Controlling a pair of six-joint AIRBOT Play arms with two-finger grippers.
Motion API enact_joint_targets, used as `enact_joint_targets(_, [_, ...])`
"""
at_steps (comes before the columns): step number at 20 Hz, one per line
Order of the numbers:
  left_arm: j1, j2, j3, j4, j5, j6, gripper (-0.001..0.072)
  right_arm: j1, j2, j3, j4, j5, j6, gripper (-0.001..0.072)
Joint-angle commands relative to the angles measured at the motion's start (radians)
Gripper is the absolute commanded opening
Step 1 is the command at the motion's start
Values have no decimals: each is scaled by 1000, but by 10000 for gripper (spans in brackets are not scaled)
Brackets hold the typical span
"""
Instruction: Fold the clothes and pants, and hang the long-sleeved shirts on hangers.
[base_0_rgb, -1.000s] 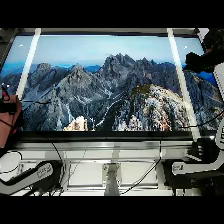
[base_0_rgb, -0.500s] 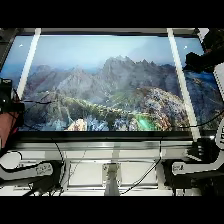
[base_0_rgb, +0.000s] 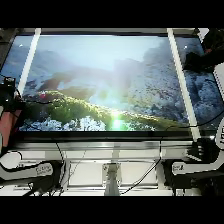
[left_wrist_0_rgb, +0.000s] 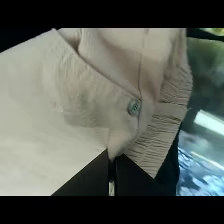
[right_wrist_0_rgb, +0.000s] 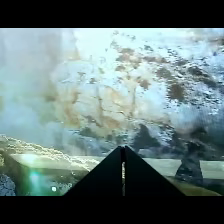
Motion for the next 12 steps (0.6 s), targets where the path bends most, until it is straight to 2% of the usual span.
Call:
enact_joint_targets(1, [-71, 74, 11, 1, 11, 0, 11, 1, -1, 0, 0, 0, 0, 19])
enact_joint_targets(3, [-140, 146, 35, -11, 52, -35, 11, 1, -1, 0, 0, 0, 0, 19])
enact_joint_targets(6, [-241, 237, 109, -66, 113, -189, 10, 1, -1, 0, 0, 0, 0, 19])
enact_joint_targets(9, [-359, 280, 240, -223, 163, -179, 10, 1, -1, 0, 0, 0, 0, 19])
enact_joint_targets(12, [-532, 282, 385, -237, 176, -145, 10, 2, -1, 0, 2, 0, 0, 19])
